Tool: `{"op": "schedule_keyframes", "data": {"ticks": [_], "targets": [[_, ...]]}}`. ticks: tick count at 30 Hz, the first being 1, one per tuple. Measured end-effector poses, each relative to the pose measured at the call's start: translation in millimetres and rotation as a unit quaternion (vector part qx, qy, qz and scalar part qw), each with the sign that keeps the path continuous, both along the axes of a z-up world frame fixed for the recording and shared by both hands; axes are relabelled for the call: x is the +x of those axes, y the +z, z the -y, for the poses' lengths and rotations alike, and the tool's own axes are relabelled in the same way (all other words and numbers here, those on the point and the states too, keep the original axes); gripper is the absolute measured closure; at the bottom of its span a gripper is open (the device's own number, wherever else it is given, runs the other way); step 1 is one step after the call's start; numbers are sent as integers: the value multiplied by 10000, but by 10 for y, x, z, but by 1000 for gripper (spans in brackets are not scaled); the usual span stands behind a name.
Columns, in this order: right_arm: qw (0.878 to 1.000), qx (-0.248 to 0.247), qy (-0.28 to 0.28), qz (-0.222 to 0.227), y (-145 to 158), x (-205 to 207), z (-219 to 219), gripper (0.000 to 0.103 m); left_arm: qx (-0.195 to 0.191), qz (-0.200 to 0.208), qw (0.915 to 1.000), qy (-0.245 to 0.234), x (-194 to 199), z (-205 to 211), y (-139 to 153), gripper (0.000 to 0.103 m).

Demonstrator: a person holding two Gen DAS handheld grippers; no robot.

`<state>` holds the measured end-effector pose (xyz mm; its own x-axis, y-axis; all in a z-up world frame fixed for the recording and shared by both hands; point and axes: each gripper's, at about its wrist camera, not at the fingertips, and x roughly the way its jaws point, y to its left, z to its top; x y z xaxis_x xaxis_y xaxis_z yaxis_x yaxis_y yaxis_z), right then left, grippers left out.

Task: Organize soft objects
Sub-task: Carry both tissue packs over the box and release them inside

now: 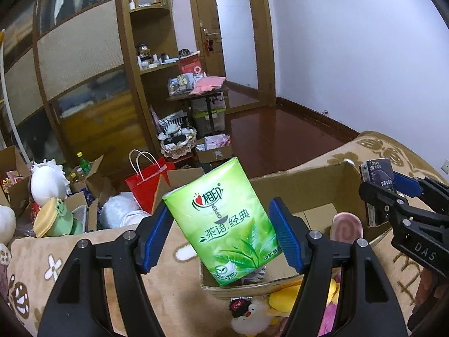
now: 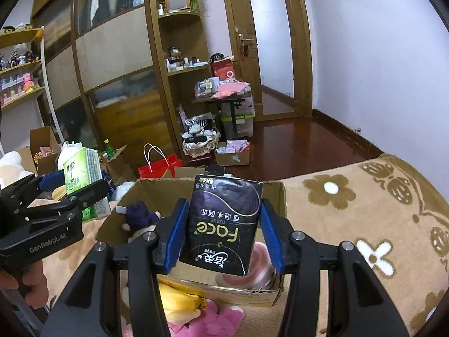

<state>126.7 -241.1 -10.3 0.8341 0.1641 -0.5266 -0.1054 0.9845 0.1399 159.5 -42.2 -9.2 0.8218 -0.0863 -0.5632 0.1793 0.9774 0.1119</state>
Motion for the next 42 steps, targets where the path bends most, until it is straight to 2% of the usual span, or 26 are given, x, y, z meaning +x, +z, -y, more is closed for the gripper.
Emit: {"op": "schedule_keyframes", "data": {"ticks": [12, 19, 22, 28, 30, 32, 38, 39, 42], "targets": [[9998, 109, -8, -193, -248, 104, 53, 49, -138, -346, 9992, -119, 122, 9, -236, 33], [9997, 114, 7, -205, -274, 117, 43, 49, -115, -258, 9996, -77, 112, 32, -273, 33], [9997, 126, 2, -224, -299, 130, 46, 49, -168, -344, 9992, -152, 124, 26, -291, 33], [9994, 187, 26, -277, -332, 132, 39, 48, 18, -487, 9988, -85, 156, 52, -350, 32], [9994, 190, 30, -276, -328, 132, 37, 45, 56, -514, 9986, -86, 147, 61, -342, 29], [9995, 178, 20, -249, -315, 109, 34, 28, 68, -503, 9987, -50, 135, 62, -319, 21], [9996, 249, -108, -116, -196, -33, 67, 1, -9, -458, 9989, -33, 14, 1, -202, 12], [9994, 287, -133, -104, -174, -54, 81, 0, -38, -440, 9990, -32, -22, -19, -172, 8], [9989, 430, -195, -20, -82, -158, 111, 0, -108, -406, 9991, -26, -140, -75, -88, 6]]}}
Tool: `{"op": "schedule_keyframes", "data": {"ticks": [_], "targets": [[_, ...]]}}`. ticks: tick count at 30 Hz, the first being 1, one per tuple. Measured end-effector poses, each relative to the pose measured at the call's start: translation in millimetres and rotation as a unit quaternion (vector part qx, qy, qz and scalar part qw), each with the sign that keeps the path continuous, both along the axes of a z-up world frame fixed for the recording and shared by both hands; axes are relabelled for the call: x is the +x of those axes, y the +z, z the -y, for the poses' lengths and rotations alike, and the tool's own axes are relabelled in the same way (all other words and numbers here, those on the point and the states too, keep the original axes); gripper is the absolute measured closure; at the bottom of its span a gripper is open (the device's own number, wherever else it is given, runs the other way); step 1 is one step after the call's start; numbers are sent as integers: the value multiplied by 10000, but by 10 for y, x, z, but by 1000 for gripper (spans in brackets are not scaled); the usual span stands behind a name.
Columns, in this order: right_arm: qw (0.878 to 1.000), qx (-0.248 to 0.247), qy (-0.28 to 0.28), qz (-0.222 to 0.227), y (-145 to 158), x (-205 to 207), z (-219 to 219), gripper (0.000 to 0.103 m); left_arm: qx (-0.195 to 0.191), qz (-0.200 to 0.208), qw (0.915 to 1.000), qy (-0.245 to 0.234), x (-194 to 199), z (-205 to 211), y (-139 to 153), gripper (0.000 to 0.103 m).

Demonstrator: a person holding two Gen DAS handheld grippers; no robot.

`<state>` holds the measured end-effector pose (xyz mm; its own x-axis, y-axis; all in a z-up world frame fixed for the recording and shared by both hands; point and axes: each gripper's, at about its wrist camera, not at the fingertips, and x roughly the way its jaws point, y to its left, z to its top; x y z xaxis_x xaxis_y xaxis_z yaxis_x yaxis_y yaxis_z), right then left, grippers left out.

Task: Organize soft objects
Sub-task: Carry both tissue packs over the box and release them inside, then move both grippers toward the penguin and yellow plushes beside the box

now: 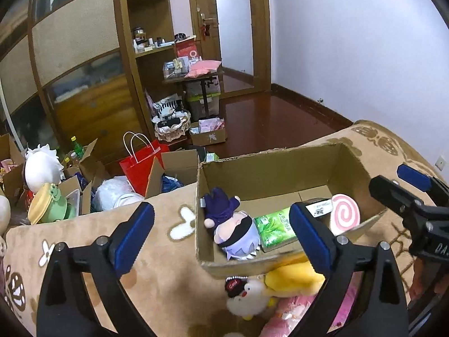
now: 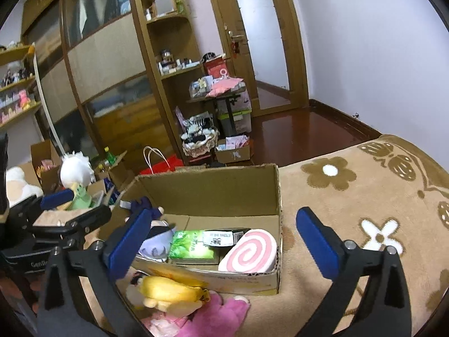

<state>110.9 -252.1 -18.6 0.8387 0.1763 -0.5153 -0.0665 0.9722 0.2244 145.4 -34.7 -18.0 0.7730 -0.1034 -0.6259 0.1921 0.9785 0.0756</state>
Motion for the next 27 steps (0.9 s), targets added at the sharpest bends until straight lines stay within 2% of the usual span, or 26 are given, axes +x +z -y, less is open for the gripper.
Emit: {"op": "schedule_keyframes", "data": {"ticks": [3, 13, 20, 27], "targets": [[10000, 86, -19, -8, 56, -70, 17, 0, -107, -65, 9999, 17, -111, -78, 77, 1], [9985, 468, -38, -296, 120, -279, 39, 0, -27, -316, 9994, 161, -395, -259, 126, 1], [9984, 377, 92, -417, 68, -382, -66, 0, -18, -706, 9974, 125, -429, -282, -41, 1], [9964, 360, 310, -696, -141, -334, -175, 0, -131, -1133, 9933, 162, -341, -309, -300, 1]]}}
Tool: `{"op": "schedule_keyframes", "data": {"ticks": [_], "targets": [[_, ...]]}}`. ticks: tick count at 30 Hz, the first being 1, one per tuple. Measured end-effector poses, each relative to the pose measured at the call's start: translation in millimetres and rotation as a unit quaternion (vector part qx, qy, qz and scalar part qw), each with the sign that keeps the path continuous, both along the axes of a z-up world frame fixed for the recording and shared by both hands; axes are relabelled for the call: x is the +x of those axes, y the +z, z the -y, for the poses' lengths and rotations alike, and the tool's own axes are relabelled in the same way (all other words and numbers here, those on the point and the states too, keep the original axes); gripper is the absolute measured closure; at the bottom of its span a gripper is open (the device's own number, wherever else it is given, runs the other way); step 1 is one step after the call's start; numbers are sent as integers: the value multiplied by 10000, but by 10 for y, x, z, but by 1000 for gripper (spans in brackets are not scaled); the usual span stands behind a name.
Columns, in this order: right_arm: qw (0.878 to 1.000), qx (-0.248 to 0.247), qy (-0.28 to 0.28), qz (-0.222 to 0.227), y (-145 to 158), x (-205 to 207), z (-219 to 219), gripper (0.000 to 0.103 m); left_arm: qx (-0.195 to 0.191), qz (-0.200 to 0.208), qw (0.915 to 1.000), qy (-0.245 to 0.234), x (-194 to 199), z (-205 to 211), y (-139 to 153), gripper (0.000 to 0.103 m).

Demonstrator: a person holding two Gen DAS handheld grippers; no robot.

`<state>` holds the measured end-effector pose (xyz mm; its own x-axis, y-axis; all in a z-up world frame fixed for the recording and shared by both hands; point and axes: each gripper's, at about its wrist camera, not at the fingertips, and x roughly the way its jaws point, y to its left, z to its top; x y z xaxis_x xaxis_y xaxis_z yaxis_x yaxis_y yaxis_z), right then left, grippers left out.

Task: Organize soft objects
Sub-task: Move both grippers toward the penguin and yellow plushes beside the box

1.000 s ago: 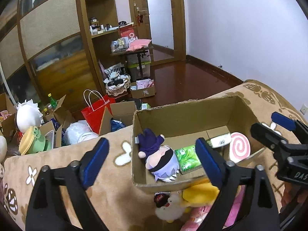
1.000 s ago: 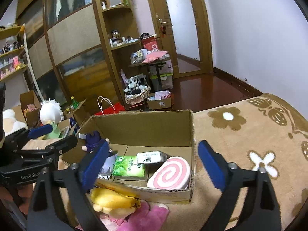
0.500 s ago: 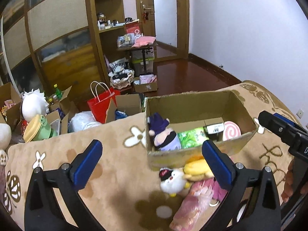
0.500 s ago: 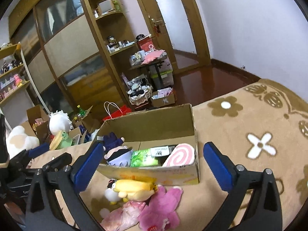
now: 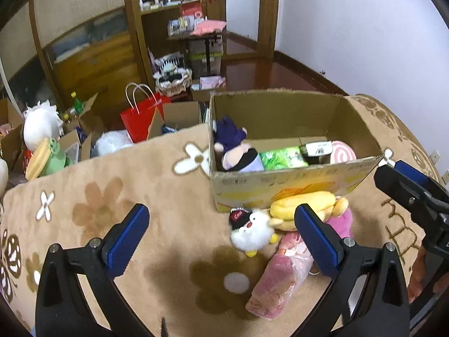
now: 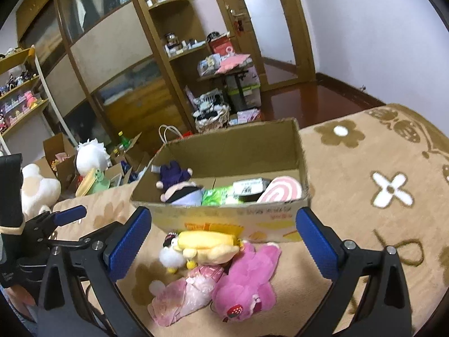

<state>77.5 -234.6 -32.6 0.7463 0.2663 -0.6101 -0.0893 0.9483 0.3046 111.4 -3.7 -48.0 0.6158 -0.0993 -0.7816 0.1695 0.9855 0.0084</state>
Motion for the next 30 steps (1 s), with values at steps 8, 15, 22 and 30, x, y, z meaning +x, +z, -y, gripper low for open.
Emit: {"op": "schedule_keyframes", "data": {"ticks": [8, 15, 22, 30], "targets": [[9991, 23, 205, -363, -279, 111, -93, 7, 72, -452, 9989, -20, 101, 33, -280, 1], [9980, 67, 330, -529, -429, 189, -145, 9, 112, -783, 9969, -6, 193, 92, -508, 1], [9964, 122, 453, -706, -535, 273, -187, 11, 81, -1056, 9944, 15, 310, 94, -699, 1], [9944, 183, 535, -895, -648, 342, -244, 11, 47, -1290, 9916, 58, 379, 98, -876, 1]]}}
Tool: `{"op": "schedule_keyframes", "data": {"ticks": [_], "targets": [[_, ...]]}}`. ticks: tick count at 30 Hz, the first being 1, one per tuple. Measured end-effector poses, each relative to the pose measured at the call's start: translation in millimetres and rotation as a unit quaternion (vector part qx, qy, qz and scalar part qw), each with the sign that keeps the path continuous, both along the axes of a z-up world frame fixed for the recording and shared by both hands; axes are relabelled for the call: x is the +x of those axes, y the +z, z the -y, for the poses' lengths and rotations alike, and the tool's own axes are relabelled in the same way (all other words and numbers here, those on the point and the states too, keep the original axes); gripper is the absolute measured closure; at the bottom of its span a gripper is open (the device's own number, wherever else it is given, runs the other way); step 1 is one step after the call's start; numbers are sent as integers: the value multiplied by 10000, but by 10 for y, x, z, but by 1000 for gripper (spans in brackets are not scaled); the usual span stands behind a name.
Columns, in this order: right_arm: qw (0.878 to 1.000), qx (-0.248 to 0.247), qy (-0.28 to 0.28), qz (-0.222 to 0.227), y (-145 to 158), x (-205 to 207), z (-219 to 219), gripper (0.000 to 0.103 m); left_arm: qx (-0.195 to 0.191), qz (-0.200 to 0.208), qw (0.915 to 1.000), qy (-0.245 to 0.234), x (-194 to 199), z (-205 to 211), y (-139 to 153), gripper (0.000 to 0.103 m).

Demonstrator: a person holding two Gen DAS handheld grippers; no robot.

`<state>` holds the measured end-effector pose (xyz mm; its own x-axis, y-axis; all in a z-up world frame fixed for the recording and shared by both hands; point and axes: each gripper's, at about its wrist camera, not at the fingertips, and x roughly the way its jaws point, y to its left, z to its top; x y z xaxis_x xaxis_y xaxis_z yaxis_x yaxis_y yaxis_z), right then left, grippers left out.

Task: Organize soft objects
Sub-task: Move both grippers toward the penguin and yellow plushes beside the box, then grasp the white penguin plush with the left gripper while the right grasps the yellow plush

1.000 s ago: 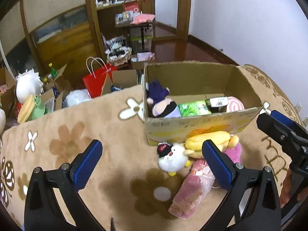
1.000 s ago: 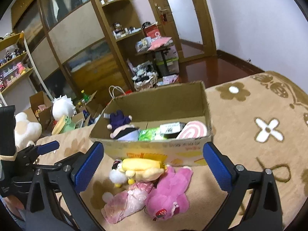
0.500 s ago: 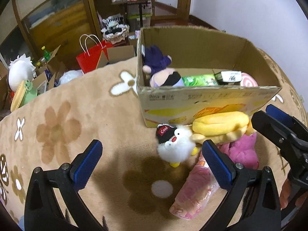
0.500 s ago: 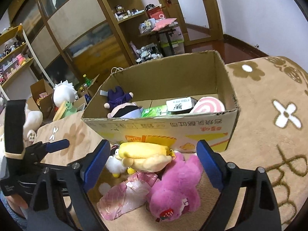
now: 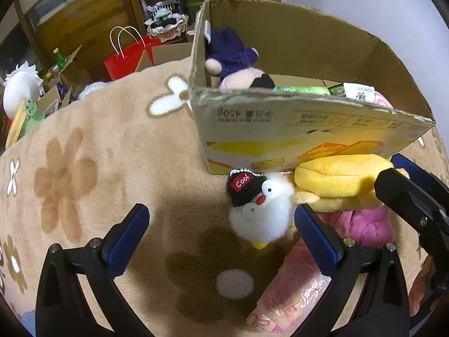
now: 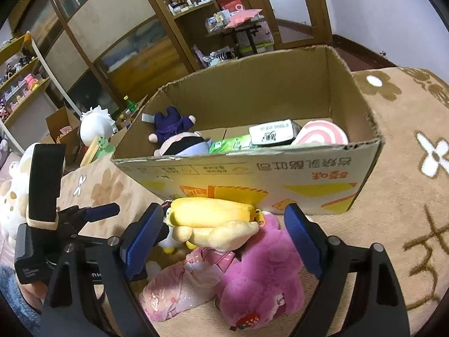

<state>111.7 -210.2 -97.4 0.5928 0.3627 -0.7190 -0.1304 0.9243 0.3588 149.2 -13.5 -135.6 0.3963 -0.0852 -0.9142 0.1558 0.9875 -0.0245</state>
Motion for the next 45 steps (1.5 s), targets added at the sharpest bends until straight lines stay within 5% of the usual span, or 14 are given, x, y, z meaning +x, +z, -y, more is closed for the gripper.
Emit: {"op": "schedule_keyframes", "data": {"ticks": [4, 13, 26, 32, 37, 45], "targets": [[10000, 2, -10, -77, -67, 34, -20, 19, 72, -51, 9999, -74, 6, 30, -67, 1], [9993, 298, 73, -202, -161, 109, -66, 20, 217, -107, 9995, -194, 114, 115, -195, 1], [9993, 307, 96, -209, -163, 99, -129, 26, -39, -178, 9998, -49, 156, 104, -261, 3], [9993, 271, 129, -234, -183, 101, -107, 36, -76, -172, 9996, -231, 121, 167, -297, 26], [9996, 169, 144, -194, -146, 74, -127, 40, -185, -195, 9990, -359, 89, 232, -293, 59], [9997, 185, -137, -59, -21, -49, 12, 40, -355, -145, 9984, -411, 8, 182, -216, 71]]}}
